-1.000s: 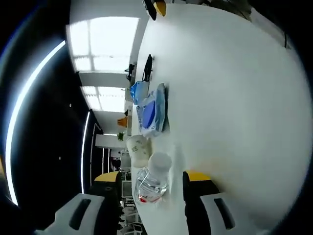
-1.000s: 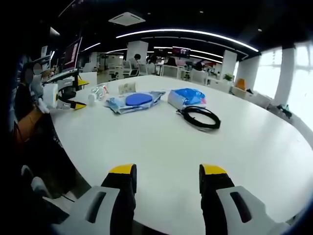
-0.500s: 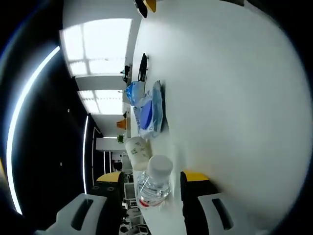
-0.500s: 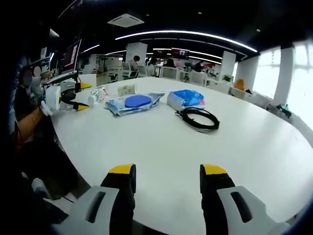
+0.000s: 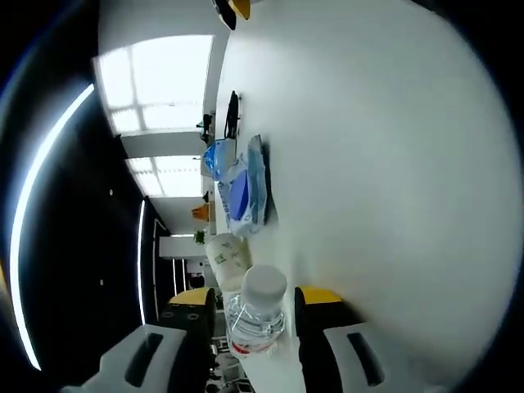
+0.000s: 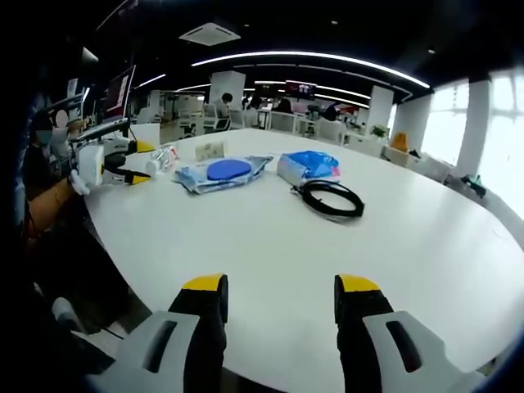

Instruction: Arrange the tabletop items into an orderly group along one side of the table until the central work area is clear of visible clutter.

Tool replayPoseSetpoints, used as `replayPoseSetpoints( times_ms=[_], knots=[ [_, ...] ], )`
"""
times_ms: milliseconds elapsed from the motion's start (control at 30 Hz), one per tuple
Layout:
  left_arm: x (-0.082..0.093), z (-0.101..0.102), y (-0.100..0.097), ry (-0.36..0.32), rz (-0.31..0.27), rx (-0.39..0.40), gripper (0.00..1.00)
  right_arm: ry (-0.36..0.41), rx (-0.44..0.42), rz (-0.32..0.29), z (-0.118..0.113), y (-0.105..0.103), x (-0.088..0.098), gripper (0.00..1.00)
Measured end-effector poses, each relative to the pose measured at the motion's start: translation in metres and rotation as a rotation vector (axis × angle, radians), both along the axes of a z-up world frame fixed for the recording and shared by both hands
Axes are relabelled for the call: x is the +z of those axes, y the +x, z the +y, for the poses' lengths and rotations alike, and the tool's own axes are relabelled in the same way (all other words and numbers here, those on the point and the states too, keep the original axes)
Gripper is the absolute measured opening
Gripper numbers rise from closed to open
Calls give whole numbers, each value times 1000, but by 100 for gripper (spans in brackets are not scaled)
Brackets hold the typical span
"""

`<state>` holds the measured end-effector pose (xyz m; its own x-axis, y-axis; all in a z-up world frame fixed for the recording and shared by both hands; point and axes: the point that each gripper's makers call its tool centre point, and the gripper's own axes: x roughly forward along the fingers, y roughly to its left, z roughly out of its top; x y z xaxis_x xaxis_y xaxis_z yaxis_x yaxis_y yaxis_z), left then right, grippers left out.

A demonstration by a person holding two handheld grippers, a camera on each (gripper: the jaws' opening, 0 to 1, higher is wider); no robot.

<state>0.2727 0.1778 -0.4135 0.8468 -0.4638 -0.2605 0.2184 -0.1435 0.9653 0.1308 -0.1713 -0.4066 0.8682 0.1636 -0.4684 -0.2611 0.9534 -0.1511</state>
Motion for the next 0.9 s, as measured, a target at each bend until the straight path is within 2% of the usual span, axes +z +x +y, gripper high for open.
replayPoseSetpoints(
  times_ms=[400, 900],
  knots=[
    [-5, -4, 3, 42, 1, -19, 30, 4, -4, 4, -1, -1, -3, 49],
    [-9, -7, 3, 43, 32, -28, 25, 19, 2, 9, 2, 0, -6, 50]
  ],
)
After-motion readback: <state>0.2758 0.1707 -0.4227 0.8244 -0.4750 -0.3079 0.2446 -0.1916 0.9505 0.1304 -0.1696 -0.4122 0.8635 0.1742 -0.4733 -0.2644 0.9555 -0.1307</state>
